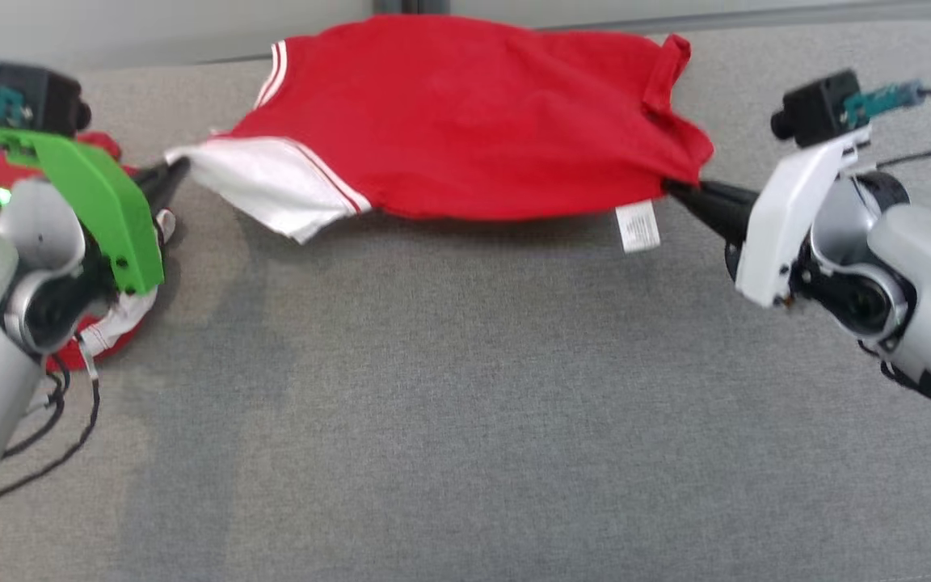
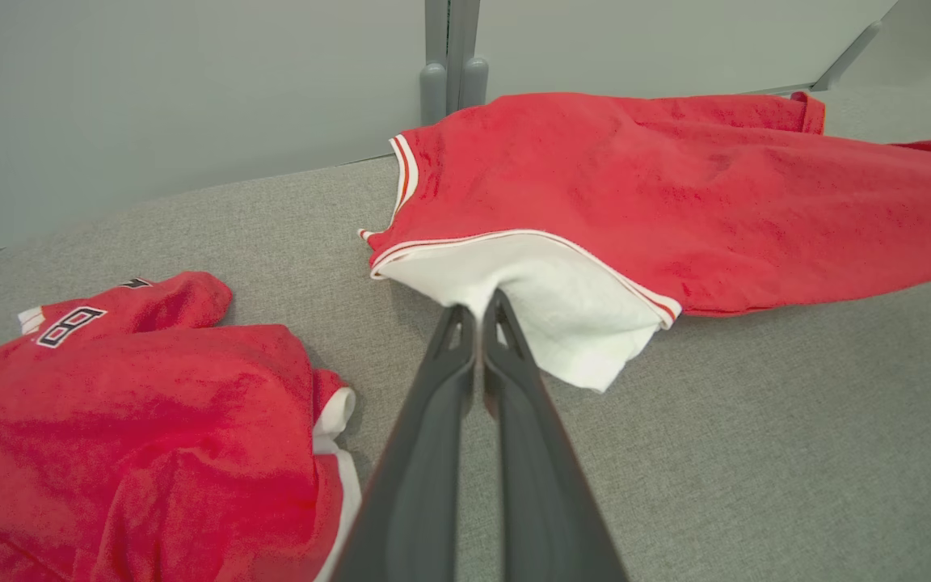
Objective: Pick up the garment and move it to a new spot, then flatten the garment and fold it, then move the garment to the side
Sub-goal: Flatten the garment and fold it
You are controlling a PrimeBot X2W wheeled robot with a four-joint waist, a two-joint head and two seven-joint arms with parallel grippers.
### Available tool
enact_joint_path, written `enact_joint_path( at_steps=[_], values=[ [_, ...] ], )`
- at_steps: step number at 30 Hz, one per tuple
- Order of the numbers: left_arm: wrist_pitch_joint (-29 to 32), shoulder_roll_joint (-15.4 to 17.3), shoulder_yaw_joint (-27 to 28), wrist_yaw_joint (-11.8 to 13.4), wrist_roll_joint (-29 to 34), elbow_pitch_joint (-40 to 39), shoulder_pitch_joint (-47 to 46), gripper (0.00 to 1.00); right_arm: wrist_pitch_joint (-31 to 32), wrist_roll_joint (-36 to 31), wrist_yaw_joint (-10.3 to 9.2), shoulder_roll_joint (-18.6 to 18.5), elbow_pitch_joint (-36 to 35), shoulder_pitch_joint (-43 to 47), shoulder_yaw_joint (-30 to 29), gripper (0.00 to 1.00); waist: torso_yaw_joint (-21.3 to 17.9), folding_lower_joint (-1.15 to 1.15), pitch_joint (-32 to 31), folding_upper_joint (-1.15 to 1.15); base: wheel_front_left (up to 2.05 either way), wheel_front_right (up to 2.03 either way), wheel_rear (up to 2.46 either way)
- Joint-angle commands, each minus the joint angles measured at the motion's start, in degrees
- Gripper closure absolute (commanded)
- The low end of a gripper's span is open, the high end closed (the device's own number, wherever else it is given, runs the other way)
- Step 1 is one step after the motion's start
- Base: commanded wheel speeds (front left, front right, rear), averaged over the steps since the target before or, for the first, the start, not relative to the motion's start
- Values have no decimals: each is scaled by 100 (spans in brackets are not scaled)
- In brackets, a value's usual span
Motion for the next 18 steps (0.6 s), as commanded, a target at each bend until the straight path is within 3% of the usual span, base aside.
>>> enact_joint_path(
  at_steps=[1, 4, 9, 18],
  values=[
    [174, 168, -10, 63, -183, -259, 328, 100, 112, 138, -2, -182, -104, 252, 95, 100, -24, 0, -607, 0, 0, 0, 0],
    [529, 495, -60, 251, -508, -877, 935, 100, 346, 386, -1, -436, -364, 647, 274, 100, -36, 0, -780, 0, 0, 0, 0],
    [982, 1154, -120, 806, -972, -2253, 1853, 100, 767, 759, -2, -946, -864, 1192, 457, 100, -72, 0, -920, 0, 0, 0, 0],
    [1342, 2170, -294, 1579, -1665, -4439, 3201, 100, 1428, 1088, -1, -1817, -1645, 2051, 658, 100, -134, 0, -1038, 0, 0, 0, 0]
  ],
)
